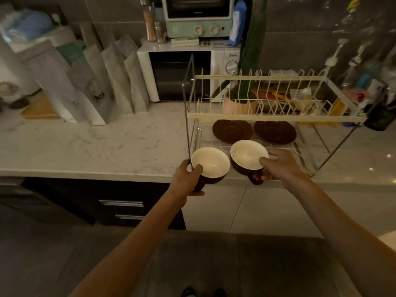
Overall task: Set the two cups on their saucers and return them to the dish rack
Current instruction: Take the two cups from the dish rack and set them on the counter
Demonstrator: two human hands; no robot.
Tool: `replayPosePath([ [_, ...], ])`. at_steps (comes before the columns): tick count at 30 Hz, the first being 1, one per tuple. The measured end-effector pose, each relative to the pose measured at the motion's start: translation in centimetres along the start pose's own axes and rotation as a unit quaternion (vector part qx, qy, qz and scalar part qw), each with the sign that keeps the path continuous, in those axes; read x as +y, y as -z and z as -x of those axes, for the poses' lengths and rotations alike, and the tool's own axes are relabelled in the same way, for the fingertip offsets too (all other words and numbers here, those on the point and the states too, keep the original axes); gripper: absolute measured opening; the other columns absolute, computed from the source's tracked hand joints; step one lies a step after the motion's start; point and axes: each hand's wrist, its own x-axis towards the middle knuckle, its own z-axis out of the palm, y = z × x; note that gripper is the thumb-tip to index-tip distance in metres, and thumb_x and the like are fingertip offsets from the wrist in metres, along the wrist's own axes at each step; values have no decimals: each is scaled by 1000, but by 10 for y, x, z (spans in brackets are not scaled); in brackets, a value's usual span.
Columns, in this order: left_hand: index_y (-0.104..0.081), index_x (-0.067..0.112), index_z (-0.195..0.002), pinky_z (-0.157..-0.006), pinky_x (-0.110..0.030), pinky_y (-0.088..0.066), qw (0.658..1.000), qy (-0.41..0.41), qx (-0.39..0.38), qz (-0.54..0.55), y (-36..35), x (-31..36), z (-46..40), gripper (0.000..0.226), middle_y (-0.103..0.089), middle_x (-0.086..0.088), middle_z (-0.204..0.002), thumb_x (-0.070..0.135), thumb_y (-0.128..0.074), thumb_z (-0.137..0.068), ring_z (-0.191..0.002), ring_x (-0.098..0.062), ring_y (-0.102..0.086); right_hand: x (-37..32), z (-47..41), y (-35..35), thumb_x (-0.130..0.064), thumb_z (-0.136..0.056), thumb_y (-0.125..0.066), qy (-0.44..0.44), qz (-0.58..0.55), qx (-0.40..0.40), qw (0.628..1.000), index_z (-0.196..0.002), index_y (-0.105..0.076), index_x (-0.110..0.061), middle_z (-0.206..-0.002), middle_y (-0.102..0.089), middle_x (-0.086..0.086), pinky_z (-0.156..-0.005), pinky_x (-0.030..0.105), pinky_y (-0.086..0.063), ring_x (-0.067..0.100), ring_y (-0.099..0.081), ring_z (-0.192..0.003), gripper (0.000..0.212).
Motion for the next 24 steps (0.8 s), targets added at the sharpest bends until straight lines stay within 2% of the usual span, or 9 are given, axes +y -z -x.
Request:
replayPosePath([
  [6,-38,23,-142,-54,-30,-59,998,20,53,21,38,-26,25,48,-50,-13,-126,25,-52,-96,-106,-28,-57,-4,11,-26,-4,-88,-63,21,29,-56,998,-135,-56,-15,-99,-69,17,-53,31,-59,28,-74,-67,49],
  [9,-40,20,-142,-74,-44,-61,995,31,89,36,63,-36,31,48,-49,-6,-118,24,-52,-96,-104,-26,-56,-9,18,-43,-4,-88,-62,28,39,-90,995,-136,-55,-15,-88,-70,14,-52,31,-59,30,-74,-66,49],
  [10,-40,20,-142,-77,-46,-60,994,32,99,39,70,-39,33,47,-49,-7,-120,24,-52,-96,-104,-26,-56,-11,20,-49,-4,-88,-62,33,43,-102,993,-136,-55,-15,-88,-70,14,-53,31,-59,29,-75,-65,50],
  [12,-41,20,-140,-68,-39,-61,991,32,119,46,84,-41,38,45,-48,-9,-126,24,-52,-96,-107,-28,-55,-15,23,-63,-4,-87,-61,41,51,-124,990,-137,-54,-16,-93,-71,17,-56,34,-61,29,-75,-67,51],
  [14,-41,21,-139,-59,-33,-59,988,36,139,61,95,-42,41,44,-47,-7,-125,24,-51,-97,-111,-31,-54,-20,26,-77,-4,-88,-62,49,58,-144,987,-137,-53,-16,-99,-70,18,-58,35,-62,28,-75,-67,52],
  [16,-40,20,-140,-59,-33,-58,984,44,156,77,107,-43,41,45,-46,-6,-121,23,-51,-97,-114,-33,-54,-26,29,-92,-4,-88,-62,57,64,-156,984,-138,-53,-16,-101,-69,18,-53,31,-60,26,-75,-64,52],
  [18,-40,20,-141,-61,-35,-58,981,51,168,87,119,-44,38,45,-47,-9,-127,23,-51,-97,-117,-35,-54,-33,32,-107,-4,-88,-62,63,69,-167,982,-138,-52,-15,-102,-69,16,-50,28,-58,24,-75,-62,52],
  [21,-41,19,-140,-57,-35,-58,977,57,179,103,139,-46,33,45,-46,-13,-132,22,-52,-96,-109,-32,-54,-45,37,-132,-6,-89,-62,75,78,-176,978,-138,-52,-15,-107,-69,17,-50,29,-59,25,-74,-64,52],
  [24,-42,18,-139,-55,-35,-59,973,59,187,119,162,-46,23,44,-47,-14,-132,21,-53,-96,-104,-30,-53,-58,42,-158,-6,-90,-61,90,83,-178,976,-138,-53,-14,-101,-70,15,-55,32,-61,25,-73,-63,49],
])
